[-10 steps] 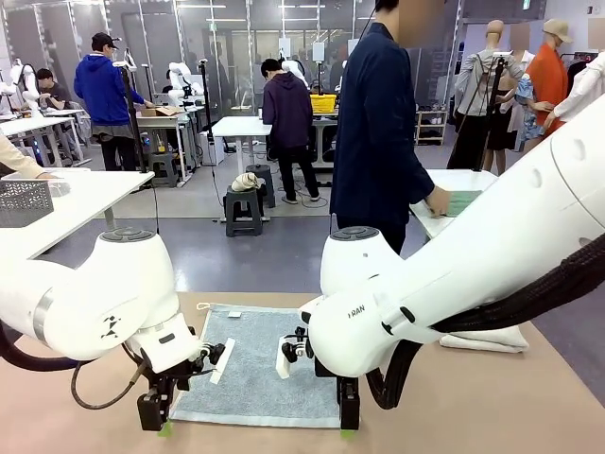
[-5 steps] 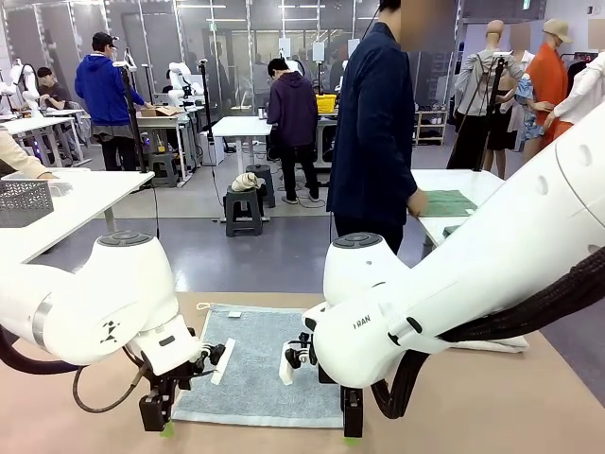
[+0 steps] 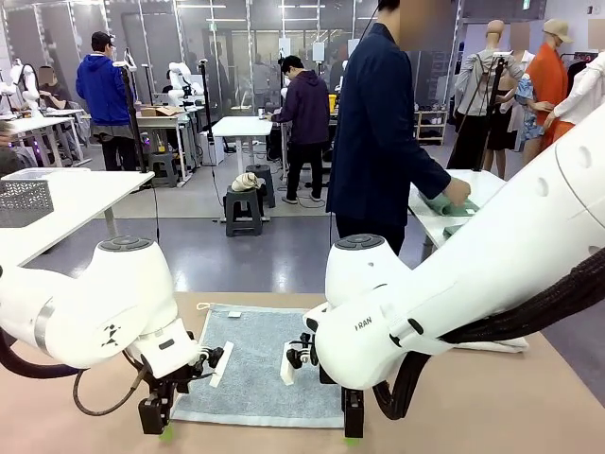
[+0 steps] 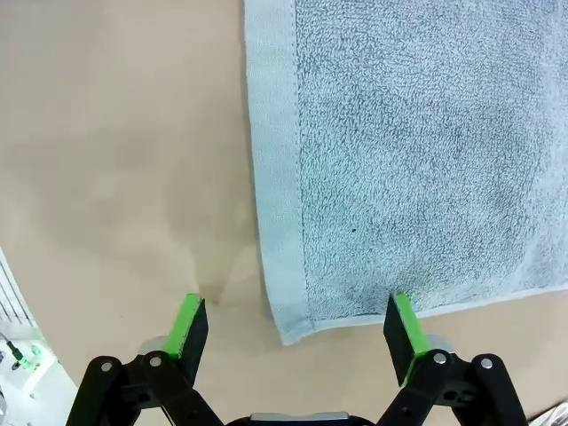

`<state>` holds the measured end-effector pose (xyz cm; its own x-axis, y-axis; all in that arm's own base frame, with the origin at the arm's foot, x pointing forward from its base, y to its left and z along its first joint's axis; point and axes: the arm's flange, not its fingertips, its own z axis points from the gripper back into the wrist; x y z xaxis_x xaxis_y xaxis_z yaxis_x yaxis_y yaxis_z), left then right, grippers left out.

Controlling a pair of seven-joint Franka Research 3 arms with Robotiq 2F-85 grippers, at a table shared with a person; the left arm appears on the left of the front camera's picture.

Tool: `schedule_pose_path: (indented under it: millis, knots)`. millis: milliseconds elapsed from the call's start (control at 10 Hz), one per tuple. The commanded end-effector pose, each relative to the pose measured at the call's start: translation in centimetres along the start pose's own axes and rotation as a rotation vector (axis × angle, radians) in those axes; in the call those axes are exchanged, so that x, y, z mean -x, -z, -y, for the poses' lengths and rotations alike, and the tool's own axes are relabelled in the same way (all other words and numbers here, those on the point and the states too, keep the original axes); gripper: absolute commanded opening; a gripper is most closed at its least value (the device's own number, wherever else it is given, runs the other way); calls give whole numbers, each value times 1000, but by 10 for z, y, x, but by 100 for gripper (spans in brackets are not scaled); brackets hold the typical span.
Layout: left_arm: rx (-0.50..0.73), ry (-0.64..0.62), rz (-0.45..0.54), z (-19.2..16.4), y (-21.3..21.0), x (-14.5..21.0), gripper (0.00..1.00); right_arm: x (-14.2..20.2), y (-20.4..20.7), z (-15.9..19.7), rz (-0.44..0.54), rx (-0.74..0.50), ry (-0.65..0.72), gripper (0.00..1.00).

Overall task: Fold the towels and place them in the basket.
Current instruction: When a person lays out a Towel with hook on the table, fold it in half twice.

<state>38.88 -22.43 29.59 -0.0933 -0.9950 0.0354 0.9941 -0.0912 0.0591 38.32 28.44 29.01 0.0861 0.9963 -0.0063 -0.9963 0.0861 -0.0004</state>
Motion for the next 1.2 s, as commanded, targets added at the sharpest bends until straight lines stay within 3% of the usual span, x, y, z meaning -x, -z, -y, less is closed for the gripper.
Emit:
schedule_pose_path:
  millis: [0,400,500,600,700,800,900,1000,1100]
  knots:
    - [-19,-11,-13,-6,5,-2,100,3,3,0,8,18,17,100]
    - [-21,-11,3,-7,6,-1,100,5,5,0,16,13,18,100]
    - [-26,-8,-1,-7,6,-2,90,5,5,0,21,10,18,100]
    - [-31,-7,-7,-7,6,-2,80,5,6,0,23,6,20,80]
    - [-35,-8,-6,-8,5,-3,70,5,6,1,27,8,19,80]
    - [-37,-9,-9,-7,5,-2,60,5,6,1,29,12,18,60]
    - [-39,-11,-12,-7,4,-2,51,5,5,0,30,16,21,79]
    - [-41,-13,-11,-7,4,-2,41,6,5,0,34,13,24,40]
    - [-46,-11,-13,-7,3,-3,31,6,5,1,38,4,29,59]
